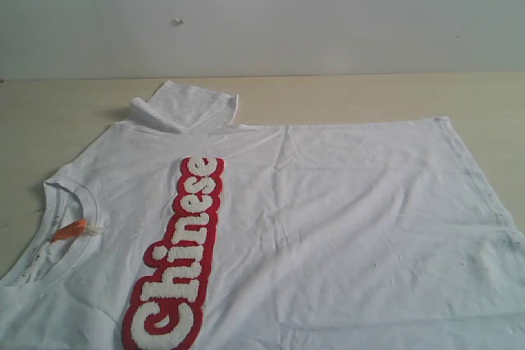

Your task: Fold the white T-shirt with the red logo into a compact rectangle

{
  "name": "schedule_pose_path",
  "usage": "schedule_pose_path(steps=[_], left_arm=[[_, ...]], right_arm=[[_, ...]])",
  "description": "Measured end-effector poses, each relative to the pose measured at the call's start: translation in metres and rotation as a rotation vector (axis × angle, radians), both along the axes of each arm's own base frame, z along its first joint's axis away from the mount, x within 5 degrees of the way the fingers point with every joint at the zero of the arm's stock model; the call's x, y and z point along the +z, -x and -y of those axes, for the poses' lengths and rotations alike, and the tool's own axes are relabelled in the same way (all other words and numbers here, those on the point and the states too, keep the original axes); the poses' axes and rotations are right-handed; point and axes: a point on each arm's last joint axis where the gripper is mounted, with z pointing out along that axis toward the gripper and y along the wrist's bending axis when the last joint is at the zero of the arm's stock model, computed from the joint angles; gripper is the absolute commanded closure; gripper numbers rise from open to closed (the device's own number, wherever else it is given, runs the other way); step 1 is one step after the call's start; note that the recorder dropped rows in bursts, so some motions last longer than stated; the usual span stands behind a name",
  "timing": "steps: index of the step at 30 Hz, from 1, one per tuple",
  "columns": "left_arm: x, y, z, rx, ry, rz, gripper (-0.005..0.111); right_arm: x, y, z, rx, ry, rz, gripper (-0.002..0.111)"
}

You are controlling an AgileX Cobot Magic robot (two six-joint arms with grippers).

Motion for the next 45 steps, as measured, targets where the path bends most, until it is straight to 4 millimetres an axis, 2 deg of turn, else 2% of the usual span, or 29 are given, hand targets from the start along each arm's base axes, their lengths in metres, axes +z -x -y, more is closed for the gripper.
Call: schedule_pose_path(steps=[27,38,42,45], left_arm=[[0.001,0.0,0.0,0.0,0.0,0.011,0.107],[0.03,-0.004,0.001,-0.015,-0.012,0.333,0.107],[0.037,-0.003,0.002,-0.018,-0.014,0.414,0.107],[0.041,-0.003,0.002,-0.02,-0.016,0.456,0.107]], right_arm=[[0.0,0.0,0.0,0.0,0.0,0.0,0.108],[0.001,0.0,0.0,-0.001,0.017,0.01,0.108],[0.007,-0.001,0.001,0.001,0.036,0.07,0.108],[0.017,-0.003,0.0,0.006,0.054,0.177,0.108]])
